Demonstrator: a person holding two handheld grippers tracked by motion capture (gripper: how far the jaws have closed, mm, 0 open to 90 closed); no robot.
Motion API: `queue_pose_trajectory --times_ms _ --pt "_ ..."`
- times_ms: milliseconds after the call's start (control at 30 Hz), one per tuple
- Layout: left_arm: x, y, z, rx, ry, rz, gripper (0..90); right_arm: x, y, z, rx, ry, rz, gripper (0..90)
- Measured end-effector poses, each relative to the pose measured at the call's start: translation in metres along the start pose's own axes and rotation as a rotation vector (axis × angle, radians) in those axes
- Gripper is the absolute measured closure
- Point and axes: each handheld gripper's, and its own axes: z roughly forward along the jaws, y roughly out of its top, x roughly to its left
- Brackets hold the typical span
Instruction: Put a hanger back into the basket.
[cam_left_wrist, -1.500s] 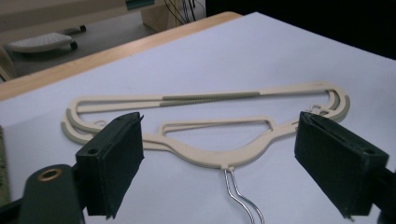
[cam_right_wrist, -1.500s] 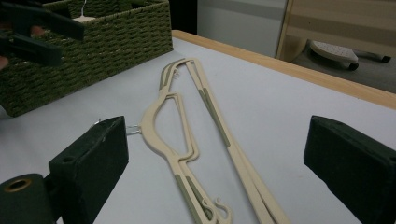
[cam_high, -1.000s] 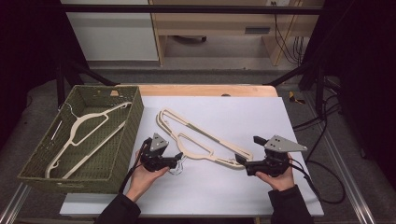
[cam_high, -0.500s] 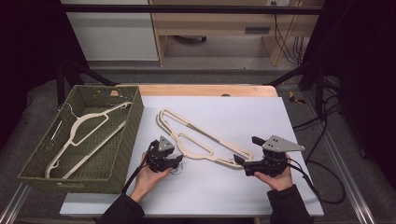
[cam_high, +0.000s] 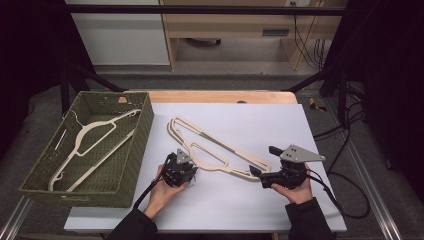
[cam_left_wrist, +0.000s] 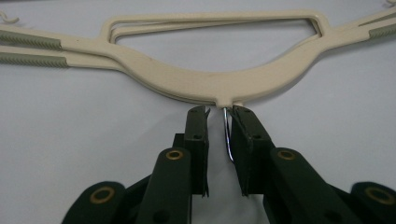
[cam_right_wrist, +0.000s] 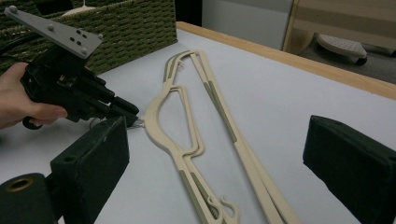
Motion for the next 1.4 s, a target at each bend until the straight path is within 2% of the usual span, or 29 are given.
queue_pose_trajectory --times_ms 133,233,267,467,567,800,833,967,1067,1200,1333,1367,1400 --pt "-0.003 0.002 0.000 0.014 0.015 0.000 79.7 0.001 0.000 0.003 0.011 0.006 -0.005 7.7" --pt "-0.007 0.004 0.001 0.025 0.030 0.008 88.2 0.004 0.000 0.008 0.020 0.012 -0.011 7.7" --pt "-0.007 0.004 0.001 0.033 0.035 0.015 88.4 0.005 0.000 0.010 0.023 0.017 -0.011 7.7" --pt "-0.007 0.006 -0.001 0.032 0.016 -0.016 88.6 0.011 -0.001 0.024 0.045 0.047 -0.019 8.4" --pt "-0.010 0.009 -0.008 0.028 0.032 0.006 88.7 0.017 -0.002 0.034 0.064 0.063 -0.026 8.6" --pt "-0.022 0.022 -0.035 0.008 0.069 0.074 88.7 0.032 0.001 0.060 0.088 0.097 -0.066 10.0" --pt "-0.025 0.024 -0.039 0.015 0.072 0.092 88.7 0.035 0.002 0.064 0.091 0.105 -0.073 10.2" --pt "-0.031 0.029 -0.050 0.010 0.065 0.119 88.7 0.044 0.005 0.076 0.108 0.123 -0.097 11.6" --pt "-0.034 0.032 -0.056 0.015 0.065 0.137 88.8 0.050 0.006 0.083 0.115 0.135 -0.095 13.4" --pt "-0.038 0.034 -0.060 0.012 0.059 0.149 88.8 0.057 0.005 0.094 0.138 0.153 -0.106 16.7" --pt "-0.039 0.036 -0.062 0.019 0.050 0.155 88.8 0.065 0.002 0.107 0.180 0.154 -0.146 21.4" --pt "-0.039 0.037 -0.062 0.015 0.048 0.154 88.8 0.067 0.000 0.110 0.189 0.155 -0.148 22.9" --pt "-0.041 0.037 -0.062 0.002 0.047 0.136 88.8 0.067 -0.001 0.112 0.196 0.157 -0.147 25.0"
